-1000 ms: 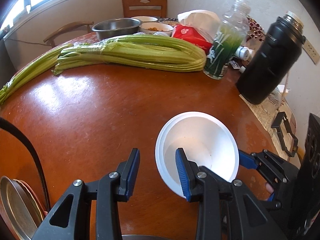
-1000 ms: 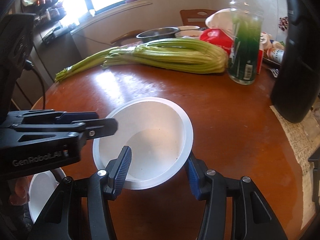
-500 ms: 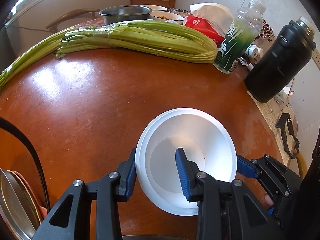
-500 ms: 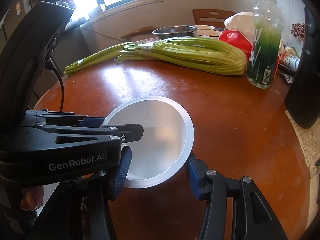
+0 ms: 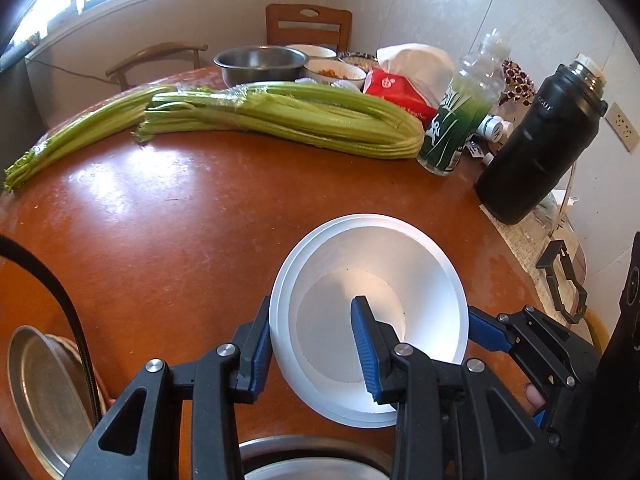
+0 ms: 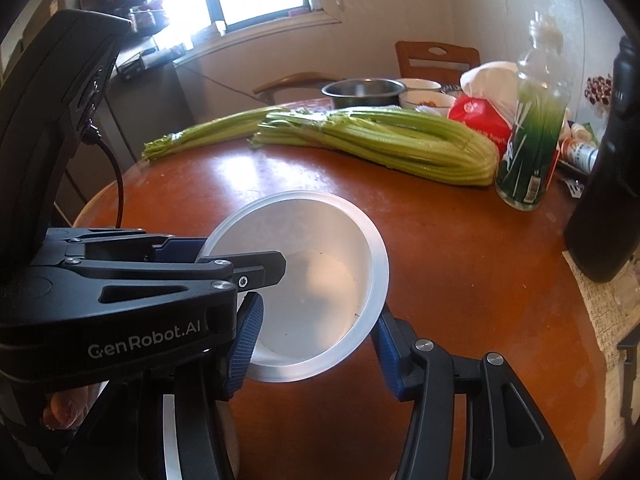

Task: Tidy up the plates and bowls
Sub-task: 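Carry the second white bowl with the left tool over the first one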

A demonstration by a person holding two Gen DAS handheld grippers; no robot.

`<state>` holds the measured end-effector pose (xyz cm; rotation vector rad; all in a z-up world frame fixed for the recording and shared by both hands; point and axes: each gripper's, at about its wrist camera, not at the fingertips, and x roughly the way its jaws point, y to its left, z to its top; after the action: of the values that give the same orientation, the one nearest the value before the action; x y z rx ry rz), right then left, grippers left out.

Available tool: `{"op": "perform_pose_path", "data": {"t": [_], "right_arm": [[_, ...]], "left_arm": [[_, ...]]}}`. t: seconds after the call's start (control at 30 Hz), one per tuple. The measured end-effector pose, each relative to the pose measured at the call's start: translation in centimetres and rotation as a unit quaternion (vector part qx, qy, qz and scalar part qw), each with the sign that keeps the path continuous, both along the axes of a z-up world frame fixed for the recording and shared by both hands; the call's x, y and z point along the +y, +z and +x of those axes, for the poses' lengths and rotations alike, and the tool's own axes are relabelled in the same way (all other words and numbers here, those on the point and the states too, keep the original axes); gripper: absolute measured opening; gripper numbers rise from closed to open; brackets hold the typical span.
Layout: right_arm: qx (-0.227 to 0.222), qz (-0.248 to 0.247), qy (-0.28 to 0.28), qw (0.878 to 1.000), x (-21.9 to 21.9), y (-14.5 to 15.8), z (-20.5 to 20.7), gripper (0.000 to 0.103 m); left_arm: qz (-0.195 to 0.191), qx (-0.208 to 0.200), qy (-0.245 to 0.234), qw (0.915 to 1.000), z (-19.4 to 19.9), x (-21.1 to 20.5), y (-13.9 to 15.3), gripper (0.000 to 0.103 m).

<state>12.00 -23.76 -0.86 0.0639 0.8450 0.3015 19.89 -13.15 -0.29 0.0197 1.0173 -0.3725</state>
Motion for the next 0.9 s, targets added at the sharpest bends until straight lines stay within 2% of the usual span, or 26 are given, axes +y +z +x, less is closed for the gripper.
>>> {"op": "perform_pose_path", "data": {"t": [0.43, 0.9], "right_arm": [[-0.040, -0.010, 0.025, 0.999, 2.7, 3.1, -3.2, 0.056], [-0.067, -0.018, 0.048, 0.996, 4.7, 5.1, -6.8, 0.056]], "left_arm": [[-0.007, -0.053, 0.016, 0.9984, -3.9, 2.8, 3.4, 0.037], [-0.012, -0.083, 0.029, 0.9961, -8.4, 5.5, 5.3, 0.037]]}}
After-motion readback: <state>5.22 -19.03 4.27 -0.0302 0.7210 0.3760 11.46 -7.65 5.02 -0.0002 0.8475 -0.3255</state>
